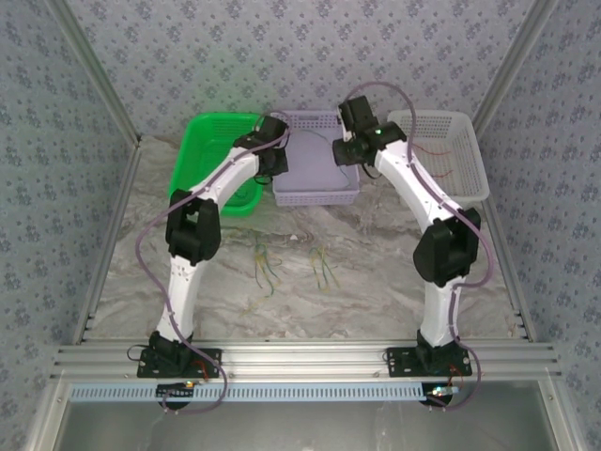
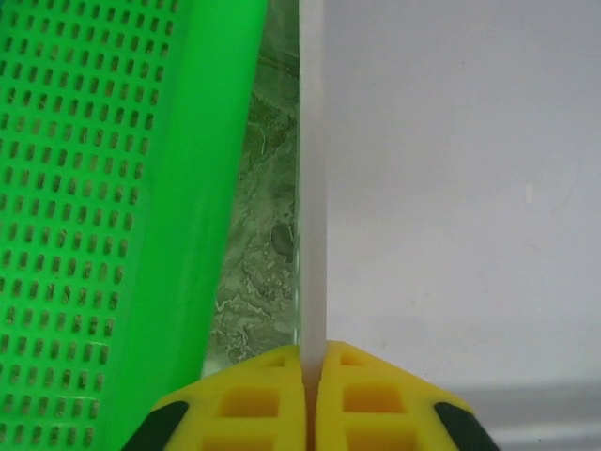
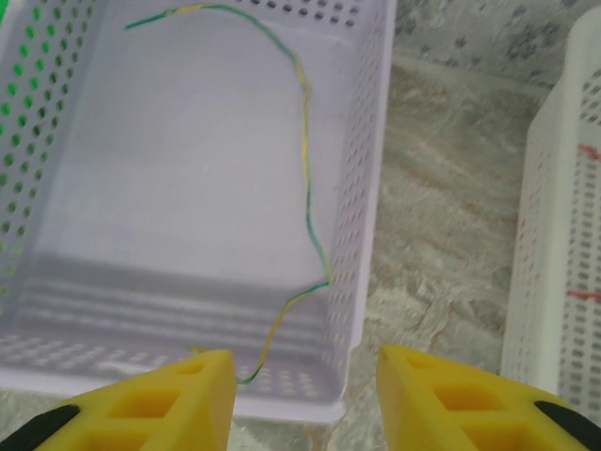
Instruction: Untangle the cables
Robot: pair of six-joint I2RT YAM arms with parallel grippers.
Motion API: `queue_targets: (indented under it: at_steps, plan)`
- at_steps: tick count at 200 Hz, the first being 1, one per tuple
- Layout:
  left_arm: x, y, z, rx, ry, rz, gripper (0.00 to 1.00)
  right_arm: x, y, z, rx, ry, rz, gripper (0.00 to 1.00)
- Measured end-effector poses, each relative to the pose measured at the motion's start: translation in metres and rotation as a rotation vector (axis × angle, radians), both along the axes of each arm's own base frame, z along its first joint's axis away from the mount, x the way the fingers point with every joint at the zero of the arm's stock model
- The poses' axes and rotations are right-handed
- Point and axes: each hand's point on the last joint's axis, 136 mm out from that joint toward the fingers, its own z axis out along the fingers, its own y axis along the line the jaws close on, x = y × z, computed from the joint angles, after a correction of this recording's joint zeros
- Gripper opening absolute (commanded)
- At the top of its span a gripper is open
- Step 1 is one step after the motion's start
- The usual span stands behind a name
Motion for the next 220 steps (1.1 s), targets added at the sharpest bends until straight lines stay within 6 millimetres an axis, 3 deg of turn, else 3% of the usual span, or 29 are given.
queue_targets:
  at_steps: [11, 41, 70, 95, 127, 153, 168, 189, 220]
  plan:
    - [-0.002, 0.000, -0.001, 0.002, 0.011, -0.004, 0.43, -0.018, 0.006, -0.012, 0.008, 0.026, 0.011, 0.46]
    - [-0.004, -0.004, 0.009, -0.001, 0.008, -0.013, 0.56, -0.078, 0.017, -0.040, 0.041, 0.074, 0.025, 0.45]
    - [-0.011, -0.011, 0.026, -0.025, -0.005, -0.032, 0.57, -0.142, 0.026, -0.059, 0.115, 0.088, 0.029, 0.44]
    - [-0.030, -0.030, 0.063, -0.062, -0.048, -0.069, 0.56, -0.179, 0.045, -0.090, 0.166, 0.143, 0.041, 0.40]
    - [-0.089, -0.044, 0.117, -0.133, -0.111, -0.120, 0.53, -0.185, 0.060, -0.143, 0.157, 0.244, 0.013, 0.37]
    - [-0.143, -0.033, 0.134, -0.205, -0.133, -0.133, 0.51, -0.182, 0.061, -0.167, 0.141, 0.286, -0.006, 0.37]
    - [-0.168, -0.016, 0.126, -0.227, -0.126, -0.110, 0.50, -0.179, 0.060, -0.173, 0.150, 0.301, -0.016, 0.32]
    - [-0.199, 0.003, 0.101, -0.238, -0.090, -0.081, 0.49, -0.174, 0.057, -0.185, 0.150, 0.324, -0.033, 0.28]
    - [-0.231, 0.013, 0.073, -0.241, -0.041, -0.071, 0.49, -0.172, 0.056, -0.199, 0.150, 0.354, -0.045, 0.25]
